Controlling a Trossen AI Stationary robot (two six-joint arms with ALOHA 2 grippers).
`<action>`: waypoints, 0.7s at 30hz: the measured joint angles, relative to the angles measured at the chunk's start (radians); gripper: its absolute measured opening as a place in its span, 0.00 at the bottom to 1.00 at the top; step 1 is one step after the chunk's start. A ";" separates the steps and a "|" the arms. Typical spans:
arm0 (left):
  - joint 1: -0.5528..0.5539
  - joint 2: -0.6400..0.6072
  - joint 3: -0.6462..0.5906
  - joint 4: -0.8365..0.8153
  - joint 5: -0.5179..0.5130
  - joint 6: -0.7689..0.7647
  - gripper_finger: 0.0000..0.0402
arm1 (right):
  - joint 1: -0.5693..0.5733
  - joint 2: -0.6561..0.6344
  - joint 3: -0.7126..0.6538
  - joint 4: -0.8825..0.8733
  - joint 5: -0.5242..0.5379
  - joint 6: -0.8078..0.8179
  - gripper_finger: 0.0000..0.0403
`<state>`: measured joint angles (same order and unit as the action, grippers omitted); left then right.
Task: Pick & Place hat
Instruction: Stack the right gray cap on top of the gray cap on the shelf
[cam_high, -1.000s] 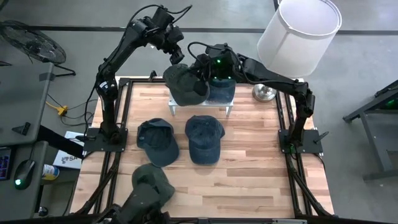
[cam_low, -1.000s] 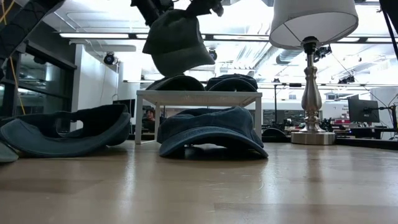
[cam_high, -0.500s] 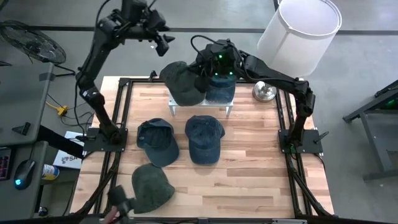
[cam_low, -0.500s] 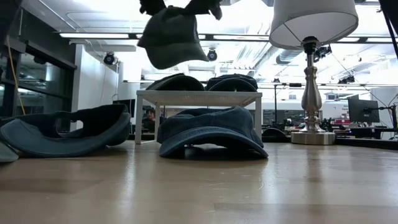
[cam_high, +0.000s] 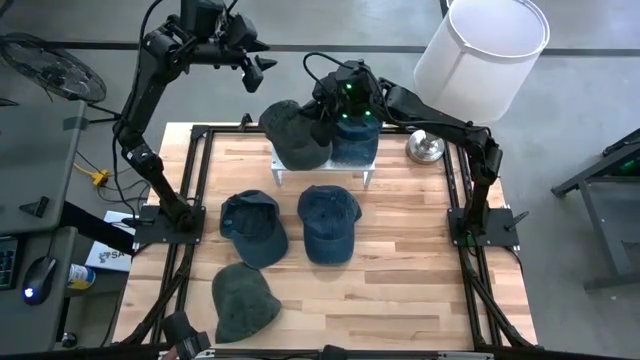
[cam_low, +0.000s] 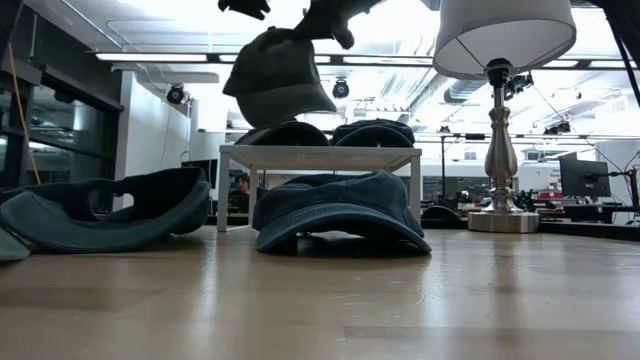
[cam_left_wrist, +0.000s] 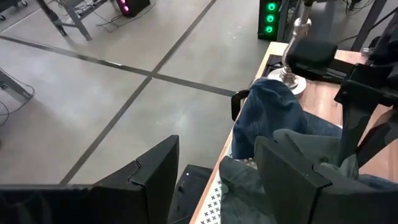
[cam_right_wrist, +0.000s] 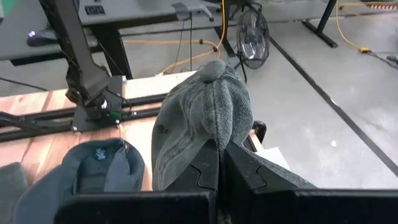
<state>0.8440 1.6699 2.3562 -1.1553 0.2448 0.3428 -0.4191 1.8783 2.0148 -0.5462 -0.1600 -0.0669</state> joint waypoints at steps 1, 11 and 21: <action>0.000 0.000 0.000 0.000 0.000 0.000 0.51 | -0.001 0.003 0.000 0.008 -0.003 0.003 0.00; 0.000 0.000 0.000 0.001 0.000 -0.008 0.51 | -0.021 0.052 0.000 0.027 0.045 0.018 0.00; 0.000 0.000 0.000 0.001 0.000 -0.008 0.51 | -0.061 0.092 0.000 0.031 0.053 0.017 0.00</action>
<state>0.8440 1.6699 2.3562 -1.1542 0.2443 0.3351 -0.4798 1.9701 2.0144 -0.5154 -0.1066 -0.0498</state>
